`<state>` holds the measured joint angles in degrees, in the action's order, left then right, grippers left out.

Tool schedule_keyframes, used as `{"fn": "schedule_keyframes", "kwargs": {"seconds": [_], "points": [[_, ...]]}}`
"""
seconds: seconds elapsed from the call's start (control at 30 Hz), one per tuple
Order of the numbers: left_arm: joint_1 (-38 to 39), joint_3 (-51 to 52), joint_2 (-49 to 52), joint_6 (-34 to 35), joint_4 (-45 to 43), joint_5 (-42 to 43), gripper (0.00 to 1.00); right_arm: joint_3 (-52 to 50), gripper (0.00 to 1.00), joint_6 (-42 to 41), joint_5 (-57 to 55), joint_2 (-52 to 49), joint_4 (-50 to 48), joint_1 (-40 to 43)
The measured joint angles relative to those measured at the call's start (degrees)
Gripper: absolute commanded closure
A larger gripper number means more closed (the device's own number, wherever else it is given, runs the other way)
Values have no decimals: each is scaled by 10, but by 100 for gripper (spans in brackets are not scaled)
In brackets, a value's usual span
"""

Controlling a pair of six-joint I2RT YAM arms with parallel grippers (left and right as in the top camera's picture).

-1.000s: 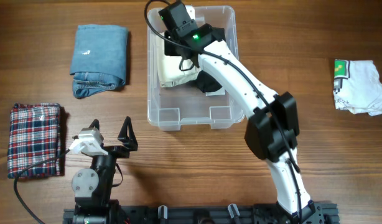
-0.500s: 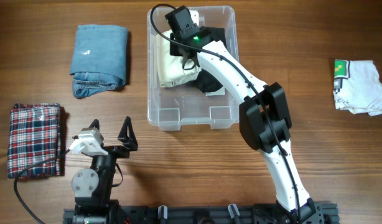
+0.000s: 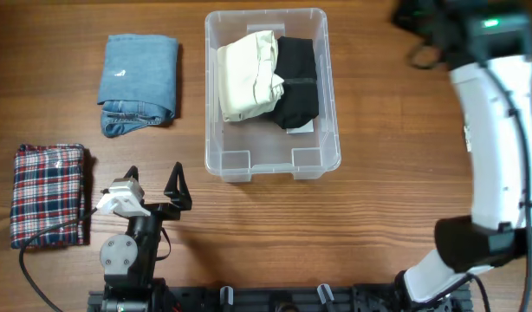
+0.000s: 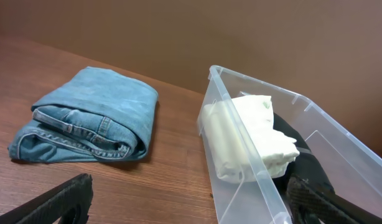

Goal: Pack container
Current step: 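Lower the cream cloth into the bin beside the black garment, release, then reach the right gripper to the white green-print shirt and grasp it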

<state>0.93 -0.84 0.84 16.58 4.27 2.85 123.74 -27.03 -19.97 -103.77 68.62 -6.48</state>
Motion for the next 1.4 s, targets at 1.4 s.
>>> {"fn": "schedule_keyframes", "kwargs": {"seconds": [1.4], "points": [[0,0,0,0,0,0,0,-10,9,207,-70,-319,49,230]]}}
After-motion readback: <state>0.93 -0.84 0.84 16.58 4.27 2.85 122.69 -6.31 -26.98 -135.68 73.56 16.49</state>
